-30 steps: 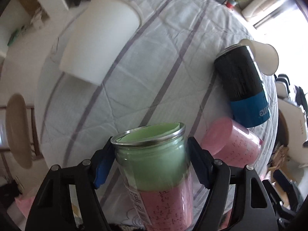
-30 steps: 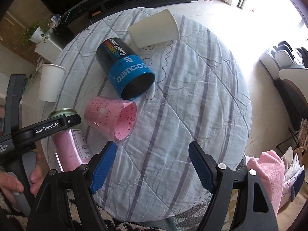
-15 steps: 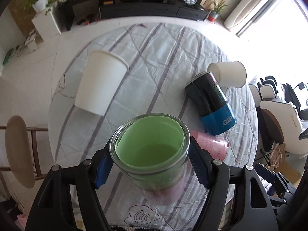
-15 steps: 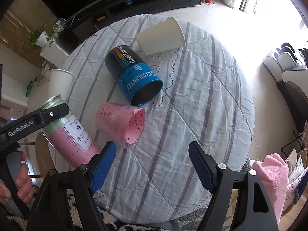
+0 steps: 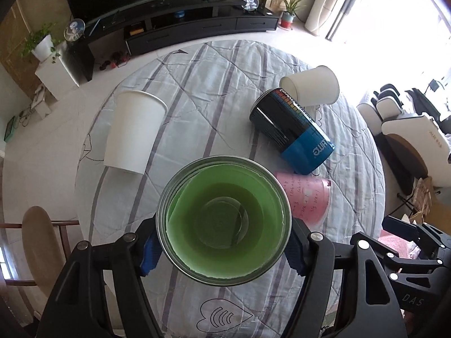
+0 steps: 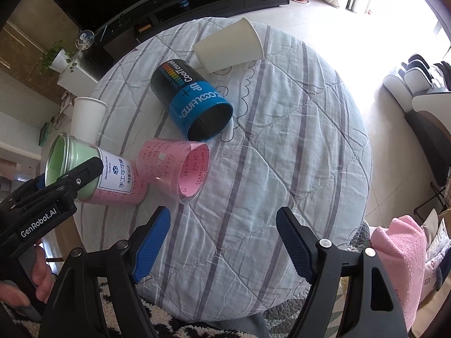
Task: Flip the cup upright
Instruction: 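Lower the upright can onto the cloth and open the right gripper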
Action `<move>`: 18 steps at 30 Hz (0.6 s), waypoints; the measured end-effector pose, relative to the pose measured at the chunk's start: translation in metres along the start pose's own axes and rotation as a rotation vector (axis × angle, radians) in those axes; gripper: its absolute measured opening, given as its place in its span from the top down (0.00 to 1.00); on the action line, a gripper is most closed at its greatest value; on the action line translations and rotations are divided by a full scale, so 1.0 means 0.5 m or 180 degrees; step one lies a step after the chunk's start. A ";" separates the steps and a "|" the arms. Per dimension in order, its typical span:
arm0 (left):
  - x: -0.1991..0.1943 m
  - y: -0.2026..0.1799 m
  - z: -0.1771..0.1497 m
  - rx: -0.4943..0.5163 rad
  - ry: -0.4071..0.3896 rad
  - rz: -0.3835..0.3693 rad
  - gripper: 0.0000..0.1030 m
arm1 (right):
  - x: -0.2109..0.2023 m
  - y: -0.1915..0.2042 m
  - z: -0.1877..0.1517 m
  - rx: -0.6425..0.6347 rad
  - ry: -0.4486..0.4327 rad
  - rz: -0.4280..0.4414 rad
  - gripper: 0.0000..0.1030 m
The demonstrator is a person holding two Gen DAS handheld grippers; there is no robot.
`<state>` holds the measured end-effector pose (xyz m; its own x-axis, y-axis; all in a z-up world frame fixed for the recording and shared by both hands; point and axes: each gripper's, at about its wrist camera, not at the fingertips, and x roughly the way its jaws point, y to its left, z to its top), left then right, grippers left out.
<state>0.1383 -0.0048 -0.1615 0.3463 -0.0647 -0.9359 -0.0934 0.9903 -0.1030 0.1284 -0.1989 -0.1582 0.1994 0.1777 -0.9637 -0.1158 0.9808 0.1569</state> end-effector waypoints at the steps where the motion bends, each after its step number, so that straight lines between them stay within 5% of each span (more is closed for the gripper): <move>1: 0.001 0.003 0.000 -0.0023 0.0008 -0.0024 0.30 | 0.000 -0.001 -0.001 0.0003 -0.0003 -0.0006 0.24; 4: 0.008 0.010 -0.003 -0.0138 0.0087 -0.0114 0.19 | -0.001 0.000 -0.003 0.0016 -0.0002 -0.0010 0.24; 18: -0.014 0.009 -0.009 -0.0108 0.0032 -0.0085 0.12 | -0.014 0.013 -0.009 -0.0027 -0.0058 -0.0023 0.24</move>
<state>0.1313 -0.0005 -0.1571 0.3396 -0.0924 -0.9360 -0.1159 0.9835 -0.1391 0.1218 -0.1943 -0.1513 0.2179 0.1720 -0.9607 -0.1224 0.9814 0.1480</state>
